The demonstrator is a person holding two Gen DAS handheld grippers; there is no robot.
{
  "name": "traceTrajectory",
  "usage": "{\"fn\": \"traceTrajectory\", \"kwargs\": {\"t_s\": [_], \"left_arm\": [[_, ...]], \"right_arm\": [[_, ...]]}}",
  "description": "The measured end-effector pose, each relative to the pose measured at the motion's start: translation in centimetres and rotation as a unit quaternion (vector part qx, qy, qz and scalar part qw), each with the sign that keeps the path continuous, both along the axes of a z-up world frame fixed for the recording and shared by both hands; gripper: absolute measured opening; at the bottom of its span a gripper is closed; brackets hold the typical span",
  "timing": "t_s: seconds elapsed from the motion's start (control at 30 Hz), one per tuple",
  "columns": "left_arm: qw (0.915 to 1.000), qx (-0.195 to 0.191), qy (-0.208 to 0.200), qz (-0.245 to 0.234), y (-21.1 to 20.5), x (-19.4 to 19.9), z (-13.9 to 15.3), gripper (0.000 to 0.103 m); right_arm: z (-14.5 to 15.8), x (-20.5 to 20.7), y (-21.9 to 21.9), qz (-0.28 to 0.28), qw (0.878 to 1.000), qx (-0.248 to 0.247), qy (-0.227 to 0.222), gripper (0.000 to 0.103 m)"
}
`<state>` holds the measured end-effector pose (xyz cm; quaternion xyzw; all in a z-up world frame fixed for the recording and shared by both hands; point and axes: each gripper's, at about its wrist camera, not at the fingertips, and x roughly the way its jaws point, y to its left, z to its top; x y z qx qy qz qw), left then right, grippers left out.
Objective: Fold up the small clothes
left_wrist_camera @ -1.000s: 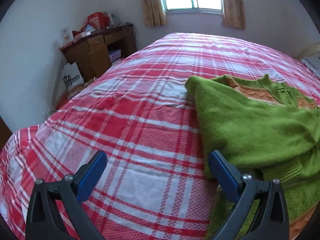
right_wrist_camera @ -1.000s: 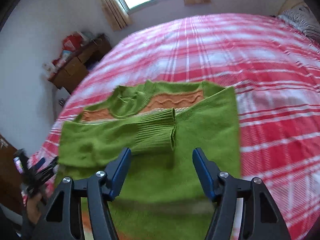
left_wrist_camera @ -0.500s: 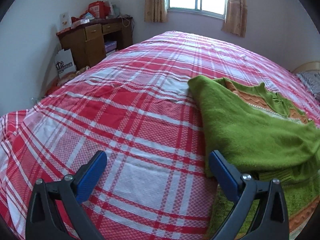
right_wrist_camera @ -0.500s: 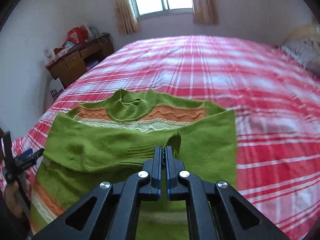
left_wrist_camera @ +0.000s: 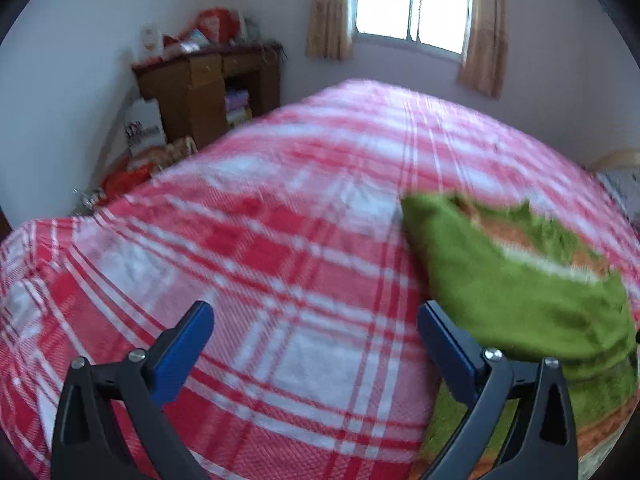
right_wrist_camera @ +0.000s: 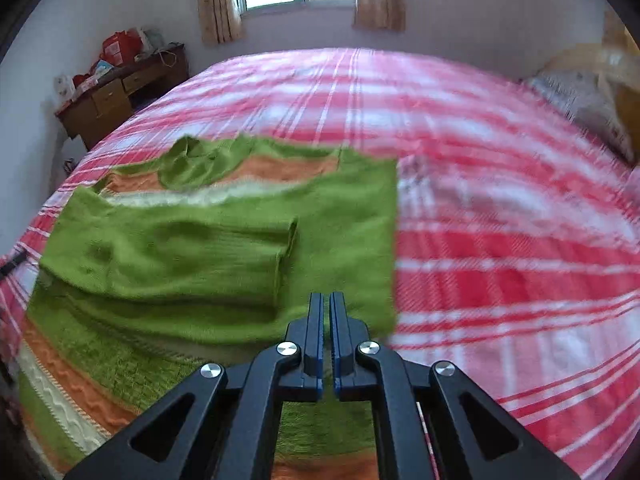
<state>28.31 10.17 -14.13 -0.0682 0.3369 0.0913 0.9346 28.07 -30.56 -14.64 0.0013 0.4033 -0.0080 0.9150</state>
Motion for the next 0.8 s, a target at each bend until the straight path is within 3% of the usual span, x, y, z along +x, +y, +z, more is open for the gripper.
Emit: {"fn": "traceTrajectory", "kwargs": {"t_s": [0.07,0.13,0.17,0.2,0.23,0.3,0.33,0.37,0.6,0.7,0.8], "left_arm": [[0.9998,0.012,-0.013,-0.010,-0.8,0.5,0.9,0.103],[0.9987,0.038,0.005,-0.034,-2.8,2.1,1.0,0.103],[0.9981,0.049,0.011,-0.037,-3.5,2.8,0.8,0.103],[0.9972,0.061,0.018,-0.040,-4.3,3.4,0.4,0.103],[0.9960,0.072,0.031,-0.043,-5.0,4.1,-0.4,0.103],[0.9927,0.093,0.058,-0.050,-5.8,4.9,-2.0,0.103],[0.9908,0.104,0.071,-0.049,-6.1,5.1,-2.9,0.103],[0.9906,0.104,0.074,-0.050,-6.0,4.9,-3.3,0.103],[0.9938,0.056,0.075,-0.060,-4.8,4.4,-3.6,0.103],[0.9935,0.065,0.073,-0.057,-5.1,4.3,-3.6,0.103],[0.9934,0.072,0.071,-0.054,-5.4,4.0,-3.6,0.103]], "right_arm": [[0.9,0.9,1.2,0.027,1.000,0.015,-0.002,0.003],[1.0,1.9,2.6,0.048,0.999,0.023,-0.002,0.006],[0.8,2.7,3.6,0.065,0.997,0.037,0.004,0.027],[0.3,3.3,4.2,0.074,0.996,0.048,0.016,0.064],[-0.6,4.2,4.9,0.080,0.994,0.061,0.038,0.076],[-1.9,4.5,5.6,0.077,0.995,0.040,0.042,0.074],[-2.6,4.4,5.7,0.071,0.996,0.023,0.052,0.065],[-3.3,4.2,5.5,0.066,0.996,0.013,0.060,0.049],[-1.9,2.3,4.0,0.039,0.998,-0.015,0.050,0.048],[0.2,2.0,6.6,0.084,0.996,-0.026,0.008,0.049],[-0.5,3.0,8.3,0.115,0.993,0.001,0.022,0.049]]}}
